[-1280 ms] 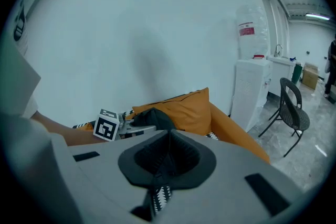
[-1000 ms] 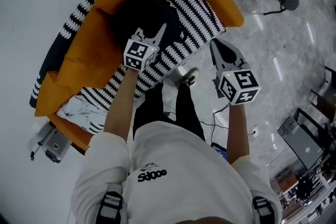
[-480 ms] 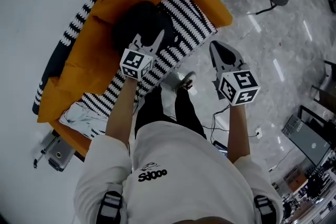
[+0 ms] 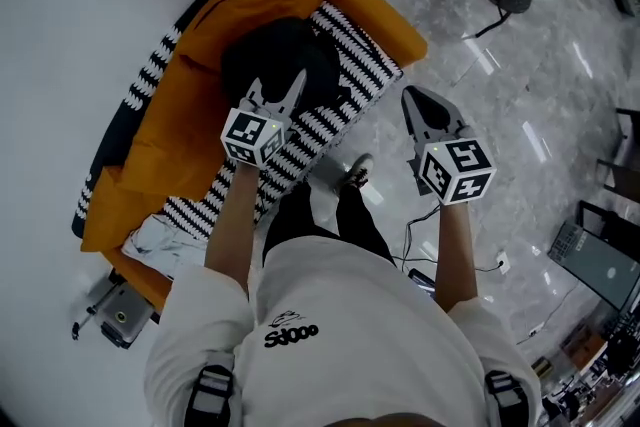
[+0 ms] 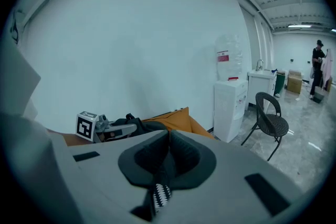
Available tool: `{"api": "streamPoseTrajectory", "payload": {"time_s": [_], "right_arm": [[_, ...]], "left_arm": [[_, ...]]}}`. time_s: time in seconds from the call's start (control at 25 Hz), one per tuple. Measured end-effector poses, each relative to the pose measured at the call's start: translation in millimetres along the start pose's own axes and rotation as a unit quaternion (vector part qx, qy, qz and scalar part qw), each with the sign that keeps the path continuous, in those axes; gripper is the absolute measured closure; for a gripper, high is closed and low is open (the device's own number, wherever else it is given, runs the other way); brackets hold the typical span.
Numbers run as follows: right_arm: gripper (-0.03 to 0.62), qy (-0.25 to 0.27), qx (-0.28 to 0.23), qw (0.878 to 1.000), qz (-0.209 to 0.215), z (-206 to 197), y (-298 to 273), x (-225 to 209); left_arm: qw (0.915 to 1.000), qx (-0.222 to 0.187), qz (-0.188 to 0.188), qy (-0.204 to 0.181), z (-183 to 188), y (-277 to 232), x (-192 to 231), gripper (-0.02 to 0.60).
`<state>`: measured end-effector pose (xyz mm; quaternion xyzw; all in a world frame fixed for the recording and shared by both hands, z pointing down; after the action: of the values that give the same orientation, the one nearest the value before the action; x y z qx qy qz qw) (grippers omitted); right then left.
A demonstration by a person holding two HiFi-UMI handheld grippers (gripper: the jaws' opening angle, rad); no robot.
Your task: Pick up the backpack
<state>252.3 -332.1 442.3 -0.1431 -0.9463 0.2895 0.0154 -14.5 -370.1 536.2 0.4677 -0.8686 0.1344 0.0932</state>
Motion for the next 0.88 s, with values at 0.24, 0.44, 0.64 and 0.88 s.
{"api": "streamPoseTrajectory", "payload": {"time_s": [0.24, 0.44, 0.64, 0.88], "right_arm": [[0.557, -0.002, -0.036, 0.999, -0.016, 28, 30, -10], [0.557, -0.007, -0.069, 0.997, -0.032, 52, 55, -20], [0.557, 0.008, -0.111, 0.993, -0.047, 80, 83, -26], [0.557, 0.02, -0.151, 0.987, -0.053, 104, 113, -26]], "left_arm": [[0.9985, -0.043, -0.034, 0.001, 47, -9, -23, 0.545], [0.9956, -0.071, -0.06, -0.016, 85, -14, -46, 0.545], [0.9917, -0.096, -0.069, -0.051, 131, -14, -66, 0.545], [0.9849, -0.14, -0.062, -0.081, 182, -9, -97, 0.543]]}}
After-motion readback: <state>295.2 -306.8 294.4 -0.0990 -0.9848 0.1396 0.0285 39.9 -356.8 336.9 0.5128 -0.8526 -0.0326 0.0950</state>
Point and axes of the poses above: the fingertips, and each gripper's own axes: y backward along the fingers, x to its left, z out of its top, the point moved 8 cm from there along y, backward along the fingers, and after that the axes turned 15 degrees about -z, right-handed, at the moved point
